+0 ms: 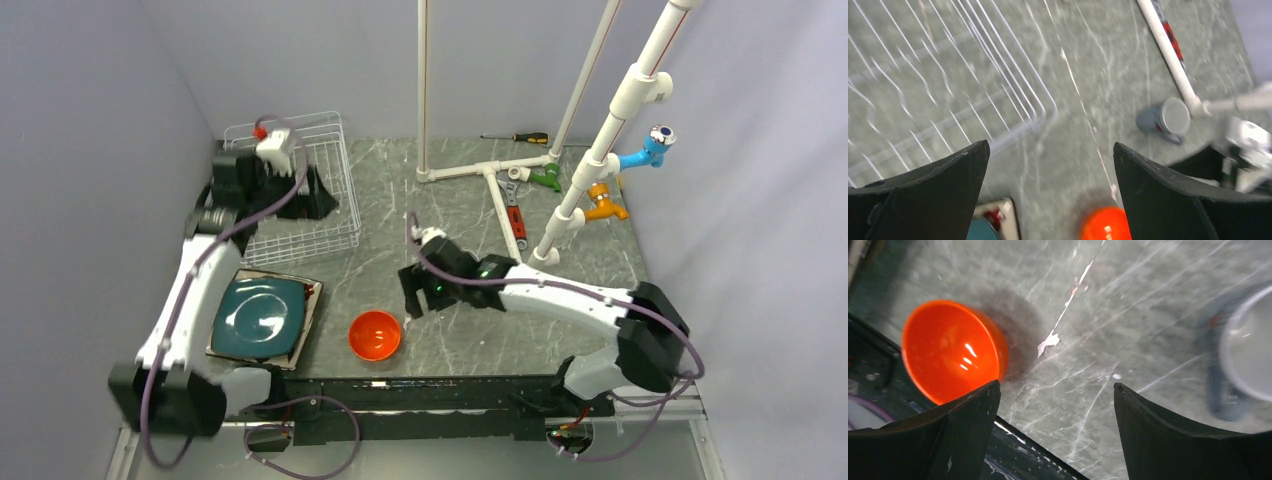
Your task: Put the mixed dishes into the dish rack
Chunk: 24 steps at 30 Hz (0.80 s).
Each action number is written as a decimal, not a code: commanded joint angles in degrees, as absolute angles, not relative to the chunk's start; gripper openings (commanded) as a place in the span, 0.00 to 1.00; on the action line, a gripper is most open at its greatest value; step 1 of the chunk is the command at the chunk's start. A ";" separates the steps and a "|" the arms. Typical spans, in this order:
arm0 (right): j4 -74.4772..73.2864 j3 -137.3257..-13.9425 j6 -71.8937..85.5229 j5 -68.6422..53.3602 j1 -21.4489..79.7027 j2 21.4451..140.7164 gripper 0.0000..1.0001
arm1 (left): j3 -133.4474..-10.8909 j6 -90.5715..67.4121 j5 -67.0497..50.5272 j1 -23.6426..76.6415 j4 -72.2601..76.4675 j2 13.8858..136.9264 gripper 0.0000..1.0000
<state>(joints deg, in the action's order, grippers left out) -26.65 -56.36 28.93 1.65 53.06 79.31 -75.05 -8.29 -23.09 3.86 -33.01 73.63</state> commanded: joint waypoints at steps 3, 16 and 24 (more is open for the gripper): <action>-24.72 -54.02 35.23 18.06 64.65 86.36 0.70 | -50.39 -17.36 -30.77 4.16 -24.15 49.66 0.99; -30.96 -63.17 45.75 27.24 73.78 88.83 0.67 | -42.09 -20.99 -31.08 4.13 -33.96 31.55 0.99; -25.42 -64.63 41.95 24.38 73.61 89.62 0.65 | -41.30 -21.49 -32.82 4.13 -34.83 31.36 0.99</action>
